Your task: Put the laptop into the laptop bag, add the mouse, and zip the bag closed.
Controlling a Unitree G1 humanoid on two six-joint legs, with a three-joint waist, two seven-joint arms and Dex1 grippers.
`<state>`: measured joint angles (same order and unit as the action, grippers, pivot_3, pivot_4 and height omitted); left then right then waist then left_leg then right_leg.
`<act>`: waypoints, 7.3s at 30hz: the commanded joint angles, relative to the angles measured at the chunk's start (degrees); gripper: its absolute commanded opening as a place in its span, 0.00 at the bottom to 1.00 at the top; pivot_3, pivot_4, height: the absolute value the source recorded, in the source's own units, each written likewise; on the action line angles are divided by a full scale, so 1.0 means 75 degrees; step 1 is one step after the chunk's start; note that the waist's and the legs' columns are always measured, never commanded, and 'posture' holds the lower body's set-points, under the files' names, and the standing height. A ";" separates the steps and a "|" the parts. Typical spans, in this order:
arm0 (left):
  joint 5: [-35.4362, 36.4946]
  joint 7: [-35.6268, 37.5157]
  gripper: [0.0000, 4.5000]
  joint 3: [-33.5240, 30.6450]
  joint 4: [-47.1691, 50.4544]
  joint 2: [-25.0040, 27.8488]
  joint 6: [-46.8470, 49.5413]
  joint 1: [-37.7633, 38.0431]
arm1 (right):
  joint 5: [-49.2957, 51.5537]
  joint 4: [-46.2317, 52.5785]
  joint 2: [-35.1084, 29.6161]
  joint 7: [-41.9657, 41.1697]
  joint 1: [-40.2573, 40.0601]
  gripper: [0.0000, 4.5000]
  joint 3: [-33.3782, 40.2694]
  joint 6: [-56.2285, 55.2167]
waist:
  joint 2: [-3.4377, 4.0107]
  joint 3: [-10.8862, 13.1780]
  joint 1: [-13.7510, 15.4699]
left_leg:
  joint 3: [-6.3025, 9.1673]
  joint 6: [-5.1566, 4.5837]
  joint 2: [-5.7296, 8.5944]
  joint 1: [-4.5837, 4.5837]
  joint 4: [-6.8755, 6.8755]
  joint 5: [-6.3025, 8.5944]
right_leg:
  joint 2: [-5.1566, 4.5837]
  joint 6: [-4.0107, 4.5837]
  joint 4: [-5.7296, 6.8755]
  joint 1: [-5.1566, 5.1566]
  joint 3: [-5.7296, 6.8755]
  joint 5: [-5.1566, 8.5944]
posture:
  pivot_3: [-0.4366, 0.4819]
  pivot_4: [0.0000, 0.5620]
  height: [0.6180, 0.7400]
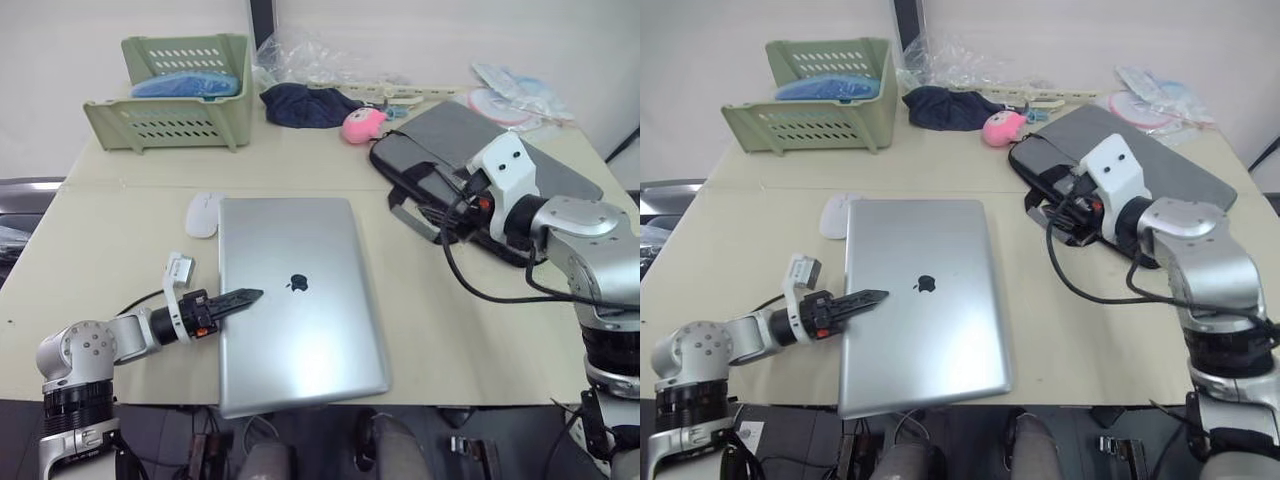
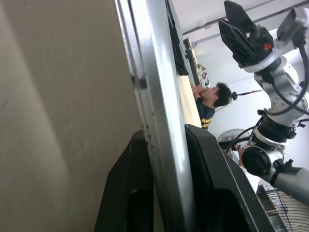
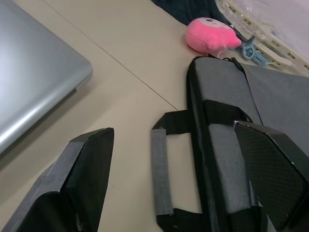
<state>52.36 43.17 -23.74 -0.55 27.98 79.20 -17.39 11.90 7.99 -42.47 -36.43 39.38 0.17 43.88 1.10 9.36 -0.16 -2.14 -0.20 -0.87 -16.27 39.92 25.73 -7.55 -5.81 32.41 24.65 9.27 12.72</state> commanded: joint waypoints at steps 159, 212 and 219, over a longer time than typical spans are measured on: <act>-0.0444 -0.2140 0.11 0.0311 -0.4548 -0.2248 -0.2453 -0.3448 | 0.1493 0.4289 0.4185 0.3937 -0.0387 0.00 0.2300 0.6482 | 0.0029 -0.0007 -0.0105 | -0.0015 -0.0012 0.0015 0.0014 0.0025 -0.0010 | -0.0005 -0.0039 0.0044 -0.0009 -0.0038 -0.0024 | 0.48 0.27 1.00; 0.0502 -0.4010 0.11 -0.0545 -0.4340 -0.4726 -0.2397 -0.3726 | 0.2394 0.4126 0.5079 0.5080 -0.0046 0.00 0.2340 0.6482 | 0.0035 -0.0006 0.0169 | -0.0012 -0.0015 0.0023 0.0007 0.0008 -0.0012 | -0.0004 -0.0039 0.0012 0.0005 -0.0023 -0.0023 | 0.48 0.27 1.00; 0.0357 -0.3846 0.11 -0.0310 -0.4435 -0.4838 -0.2369 -0.3777 | 0.2650 0.4110 0.5109 0.5337 -0.0011 0.00 0.2372 0.6482 | 0.0036 -0.0007 0.0217 | -0.0008 -0.0018 0.0026 0.0007 0.0008 -0.0013 | -0.0006 -0.0040 0.0004 -0.0006 -0.0022 -0.0023 | 0.48 0.27 1.00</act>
<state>53.90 12.00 -28.13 -31.82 -4.88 60.23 -45.03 29.83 37.48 -4.67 2.80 38.25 18.02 92.18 1.37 9.31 1.47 -2.20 -0.33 -0.68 -16.22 39.98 25.63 -7.59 -6.11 32.44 24.60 9.11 12.54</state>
